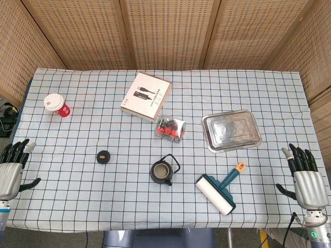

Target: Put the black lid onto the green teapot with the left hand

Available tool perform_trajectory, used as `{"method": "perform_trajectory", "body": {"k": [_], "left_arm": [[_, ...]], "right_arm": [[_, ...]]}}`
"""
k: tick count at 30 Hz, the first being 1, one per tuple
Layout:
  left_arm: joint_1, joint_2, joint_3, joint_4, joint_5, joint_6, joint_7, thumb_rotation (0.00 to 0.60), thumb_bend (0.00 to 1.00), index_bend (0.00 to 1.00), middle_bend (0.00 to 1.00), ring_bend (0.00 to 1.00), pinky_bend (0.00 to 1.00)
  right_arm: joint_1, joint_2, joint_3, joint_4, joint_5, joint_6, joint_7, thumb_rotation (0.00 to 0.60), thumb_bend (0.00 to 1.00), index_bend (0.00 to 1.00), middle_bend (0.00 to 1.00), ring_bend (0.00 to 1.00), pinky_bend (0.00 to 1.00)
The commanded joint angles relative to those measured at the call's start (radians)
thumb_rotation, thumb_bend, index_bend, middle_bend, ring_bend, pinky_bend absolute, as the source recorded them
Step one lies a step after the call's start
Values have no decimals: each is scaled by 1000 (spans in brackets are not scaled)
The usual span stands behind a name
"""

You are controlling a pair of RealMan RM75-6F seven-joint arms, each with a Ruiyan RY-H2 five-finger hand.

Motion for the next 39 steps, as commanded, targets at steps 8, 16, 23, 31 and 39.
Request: {"method": "perform_trajectory", "body": {"k": [8, 16, 23, 31, 39], "left_arm": [[-79, -39, -28, 21, -41, -117, 48, 600, 89, 314, 0, 0, 0], [-200, -81, -75, 9, -148, -283, 202, 600, 90, 233, 0, 0, 0], [-300, -144, -94, 14, -247, -413, 316, 600, 98, 230, 0, 0, 0], [-400, -233, -110, 34, -361, -505, 399, 600, 191, 262, 0, 0, 0], [-459, -310, -104, 75, -430, -515, 466, 600, 191, 285, 0, 0, 0]], "right_arm": [[8, -2, -2, 5, 8, -24, 19, 600, 60, 0, 0, 0, 0], [13, -7, 0, 14, 11, -33, 36, 600, 60, 0, 0, 0, 0], [19, -6, 2, 23, 30, -57, 60, 600, 61, 0, 0, 0, 0], [22, 4, 7, 26, 46, -71, 99, 600, 61, 0, 0, 0, 0], [21, 20, 14, 26, 60, -75, 145, 600, 60, 0, 0, 0, 0]]}}
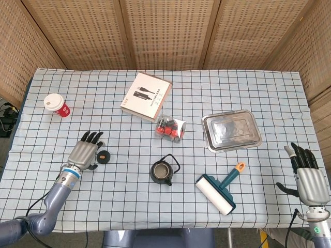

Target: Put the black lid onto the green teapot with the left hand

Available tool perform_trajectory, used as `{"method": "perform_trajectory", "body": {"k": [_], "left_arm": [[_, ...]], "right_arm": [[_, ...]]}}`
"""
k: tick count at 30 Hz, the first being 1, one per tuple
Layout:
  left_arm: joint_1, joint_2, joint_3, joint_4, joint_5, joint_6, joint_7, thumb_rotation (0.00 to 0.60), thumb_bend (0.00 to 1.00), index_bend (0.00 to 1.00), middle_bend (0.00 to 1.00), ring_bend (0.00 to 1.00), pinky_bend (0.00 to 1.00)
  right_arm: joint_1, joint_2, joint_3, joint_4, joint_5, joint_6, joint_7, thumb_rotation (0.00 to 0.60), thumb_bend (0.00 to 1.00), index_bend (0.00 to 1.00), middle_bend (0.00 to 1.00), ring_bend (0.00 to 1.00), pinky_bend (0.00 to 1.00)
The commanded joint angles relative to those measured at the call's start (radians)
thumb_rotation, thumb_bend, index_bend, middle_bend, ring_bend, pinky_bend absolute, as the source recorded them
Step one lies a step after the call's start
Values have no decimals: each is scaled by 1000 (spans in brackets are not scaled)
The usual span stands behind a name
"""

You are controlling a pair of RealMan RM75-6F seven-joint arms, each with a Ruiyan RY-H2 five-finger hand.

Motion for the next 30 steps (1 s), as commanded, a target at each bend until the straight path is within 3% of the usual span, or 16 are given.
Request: {"method": "perform_trajectory", "body": {"k": [1, 23, 30], "left_arm": [[-21, -24, 4, 18, -31, -11, 20, 600, 191, 284, 0, 0, 0], [-74, -93, 37, 95, -115, -5, 44, 600, 195, 316, 0, 0, 0], [-76, -102, 44, 102, -106, -1, 12, 600, 316, 372, 0, 0, 0]], "right_arm": [[0, 6, 2, 1, 5, -4, 15, 600, 61, 0, 0, 0, 0], [0, 17, 3, -1, 13, -14, 54, 600, 61, 0, 0, 0, 0], [1, 16, 1, -2, 12, -15, 46, 600, 61, 0, 0, 0, 0]]}}
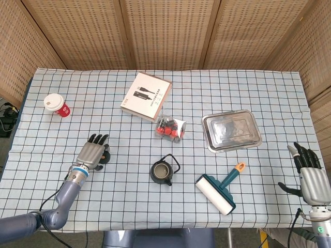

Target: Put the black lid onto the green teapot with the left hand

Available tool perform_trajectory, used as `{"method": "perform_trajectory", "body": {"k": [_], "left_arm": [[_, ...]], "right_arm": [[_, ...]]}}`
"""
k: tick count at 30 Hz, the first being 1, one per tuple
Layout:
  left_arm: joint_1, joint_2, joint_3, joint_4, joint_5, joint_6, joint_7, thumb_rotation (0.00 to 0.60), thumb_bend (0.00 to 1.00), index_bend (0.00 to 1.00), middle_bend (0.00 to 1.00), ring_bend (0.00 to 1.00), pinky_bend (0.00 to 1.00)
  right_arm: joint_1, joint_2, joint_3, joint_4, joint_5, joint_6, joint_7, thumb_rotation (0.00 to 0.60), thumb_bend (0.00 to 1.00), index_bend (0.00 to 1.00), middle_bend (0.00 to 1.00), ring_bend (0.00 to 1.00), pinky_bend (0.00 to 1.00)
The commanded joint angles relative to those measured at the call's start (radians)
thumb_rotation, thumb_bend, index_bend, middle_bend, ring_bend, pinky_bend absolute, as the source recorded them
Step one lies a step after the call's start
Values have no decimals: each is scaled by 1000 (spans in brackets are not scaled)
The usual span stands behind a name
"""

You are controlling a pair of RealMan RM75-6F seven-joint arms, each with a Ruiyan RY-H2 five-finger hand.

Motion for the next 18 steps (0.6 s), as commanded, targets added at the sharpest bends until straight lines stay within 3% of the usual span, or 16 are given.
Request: {"method": "perform_trajectory", "body": {"k": [1, 6, 18], "left_arm": [[1, -3, 4, 0, 11, 4, -18, 600, 317, 377, 0, 0, 0], [2, -5, 12, 7, 21, 7, -36, 600, 326, 427, 0, 0, 0], [10, 6, 21, -1, 72, 37, -94, 600, 356, 443, 0, 0, 0]], "right_arm": [[0, -1, 0, 0, -1, 1, -3, 600, 61, 0, 0, 0, 0], [-2, -2, 1, -1, 2, 4, -5, 600, 61, 0, 0, 0, 0], [-2, -3, 1, -3, 3, 4, -10, 600, 61, 0, 0, 0, 0]]}}
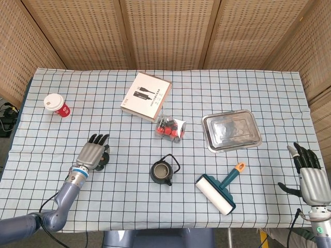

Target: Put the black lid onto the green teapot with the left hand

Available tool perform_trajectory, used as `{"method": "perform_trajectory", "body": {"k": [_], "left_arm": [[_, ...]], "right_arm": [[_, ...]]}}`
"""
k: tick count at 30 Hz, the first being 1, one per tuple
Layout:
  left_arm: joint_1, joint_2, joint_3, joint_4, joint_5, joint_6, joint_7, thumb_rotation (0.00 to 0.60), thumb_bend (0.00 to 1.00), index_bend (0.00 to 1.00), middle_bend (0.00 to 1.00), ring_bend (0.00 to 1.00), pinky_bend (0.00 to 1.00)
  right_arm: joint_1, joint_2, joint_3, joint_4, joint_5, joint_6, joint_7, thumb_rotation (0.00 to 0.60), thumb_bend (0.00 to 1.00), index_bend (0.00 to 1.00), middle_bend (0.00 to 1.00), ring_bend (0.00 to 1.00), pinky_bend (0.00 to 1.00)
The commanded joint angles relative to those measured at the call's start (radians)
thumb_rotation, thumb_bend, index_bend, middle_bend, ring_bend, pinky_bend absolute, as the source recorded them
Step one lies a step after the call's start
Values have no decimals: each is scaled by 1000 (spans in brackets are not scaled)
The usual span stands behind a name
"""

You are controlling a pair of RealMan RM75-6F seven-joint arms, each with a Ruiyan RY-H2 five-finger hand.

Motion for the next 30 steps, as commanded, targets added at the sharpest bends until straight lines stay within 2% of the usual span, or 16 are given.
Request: {"method": "perform_trajectory", "body": {"k": [1, 11, 18, 23, 30], "left_arm": [[1, 10, 0, -13, 11, 8, -9, 600, 356, 443, 0, 0, 0], [-24, 69, -22, -147, 58, 39, 5, 600, 356, 445, 0, 0, 0], [-86, 84, -60, -252, 52, 37, 85, 600, 353, 450, 0, 0, 0], [-163, 54, -90, -307, 7, 22, 192, 600, 353, 449, 0, 0, 0], [-271, -52, -117, -294, -80, -2, 295, 600, 352, 449, 0, 0, 0]], "right_arm": [[0, 1, 1, -1, 1, 0, 1, 600, 61, 0, 0, 0, 0], [-2, 8, 4, -1, 5, 2, 16, 600, 61, 0, 0, 0, 0], [1, 12, 8, 6, 20, -13, 37, 600, 61, 0, 0, 0, 0], [4, 18, 12, 10, 27, -23, 58, 600, 61, 0, 0, 0, 0], [7, 29, 23, 24, 48, -38, 106, 600, 61, 0, 0, 0, 0]]}}
